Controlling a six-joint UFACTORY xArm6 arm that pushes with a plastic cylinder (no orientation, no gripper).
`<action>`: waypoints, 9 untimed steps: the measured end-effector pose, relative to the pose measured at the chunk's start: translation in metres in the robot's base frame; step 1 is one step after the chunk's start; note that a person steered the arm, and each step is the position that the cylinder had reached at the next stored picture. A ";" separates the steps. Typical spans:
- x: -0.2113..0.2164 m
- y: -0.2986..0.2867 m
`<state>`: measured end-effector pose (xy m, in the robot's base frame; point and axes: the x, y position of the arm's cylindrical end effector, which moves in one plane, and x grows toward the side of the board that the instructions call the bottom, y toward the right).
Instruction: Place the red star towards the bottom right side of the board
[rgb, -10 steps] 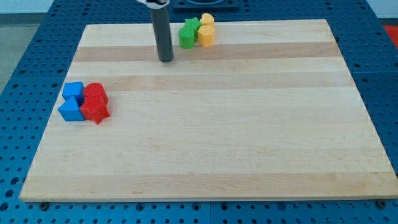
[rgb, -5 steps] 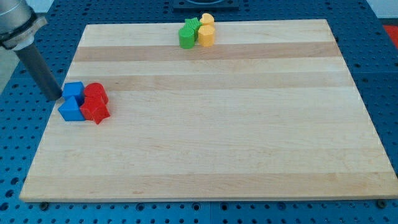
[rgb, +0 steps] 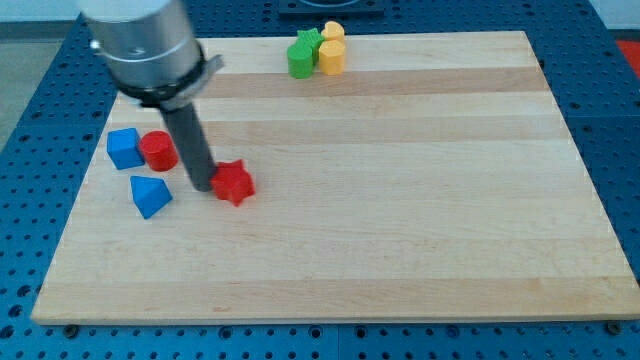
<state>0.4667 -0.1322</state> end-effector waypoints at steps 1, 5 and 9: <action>0.004 0.060; 0.061 0.261; 0.070 0.162</action>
<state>0.5372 0.0298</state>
